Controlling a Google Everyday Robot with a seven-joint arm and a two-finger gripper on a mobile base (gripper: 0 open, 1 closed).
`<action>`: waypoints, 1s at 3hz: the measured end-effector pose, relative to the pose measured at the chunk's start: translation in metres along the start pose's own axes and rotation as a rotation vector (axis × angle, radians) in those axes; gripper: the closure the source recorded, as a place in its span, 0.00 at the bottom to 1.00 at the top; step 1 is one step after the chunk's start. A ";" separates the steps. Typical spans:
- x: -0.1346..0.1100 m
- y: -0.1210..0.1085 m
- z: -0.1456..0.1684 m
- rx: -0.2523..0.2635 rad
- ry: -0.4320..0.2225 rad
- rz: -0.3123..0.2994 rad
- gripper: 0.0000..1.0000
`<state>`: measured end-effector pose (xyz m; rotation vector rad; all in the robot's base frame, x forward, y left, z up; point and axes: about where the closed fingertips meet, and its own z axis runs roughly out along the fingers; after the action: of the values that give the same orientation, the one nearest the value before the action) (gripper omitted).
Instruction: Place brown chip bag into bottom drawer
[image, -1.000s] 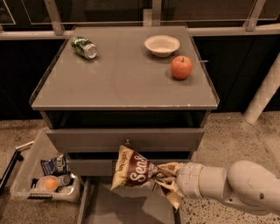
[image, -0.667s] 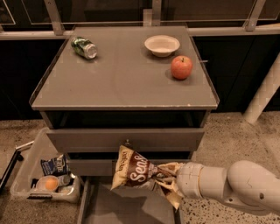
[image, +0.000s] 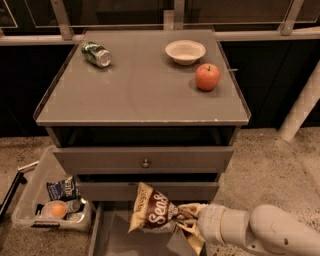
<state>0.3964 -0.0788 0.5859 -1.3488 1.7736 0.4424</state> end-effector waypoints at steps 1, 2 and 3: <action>0.044 0.008 0.016 0.014 0.023 0.009 1.00; 0.088 -0.005 0.030 -0.002 0.042 0.001 1.00; 0.138 -0.028 0.034 -0.008 0.070 0.036 1.00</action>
Offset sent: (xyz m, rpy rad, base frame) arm 0.0402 -0.0764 -0.1356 -0.0700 0.0297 -0.0124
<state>0.4268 -0.1490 0.4632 -1.3548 1.8579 0.4263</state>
